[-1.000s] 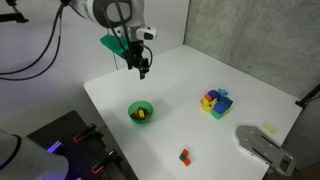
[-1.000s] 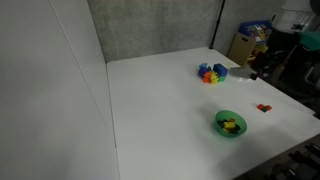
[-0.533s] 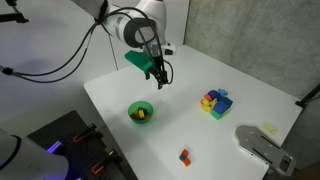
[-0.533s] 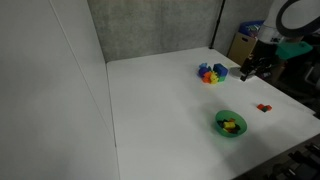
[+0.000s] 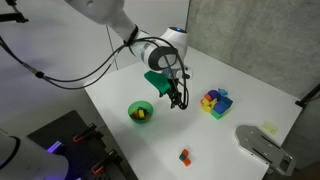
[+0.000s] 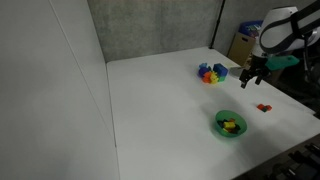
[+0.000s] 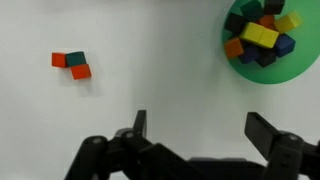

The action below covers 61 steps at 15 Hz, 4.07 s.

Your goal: Put an orange block in the bowl

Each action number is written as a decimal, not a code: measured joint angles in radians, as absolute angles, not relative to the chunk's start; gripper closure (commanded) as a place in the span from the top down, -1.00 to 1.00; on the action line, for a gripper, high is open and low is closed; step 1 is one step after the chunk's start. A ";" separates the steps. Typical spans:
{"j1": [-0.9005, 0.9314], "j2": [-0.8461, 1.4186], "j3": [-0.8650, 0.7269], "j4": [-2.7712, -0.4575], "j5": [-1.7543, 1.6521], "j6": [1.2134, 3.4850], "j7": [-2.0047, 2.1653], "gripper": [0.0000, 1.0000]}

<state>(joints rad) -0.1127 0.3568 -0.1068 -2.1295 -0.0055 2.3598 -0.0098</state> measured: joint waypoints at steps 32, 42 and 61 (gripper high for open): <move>-0.378 0.805 -0.127 -1.914 -0.005 2.603 -0.265 1.00; -0.444 0.860 -0.086 -1.914 -0.005 2.651 -0.363 -0.06; -0.312 0.681 -0.055 -1.959 -0.005 2.574 -0.271 -0.81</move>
<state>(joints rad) -0.3116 0.6807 -0.0545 -1.9593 -0.0045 2.5736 -0.2711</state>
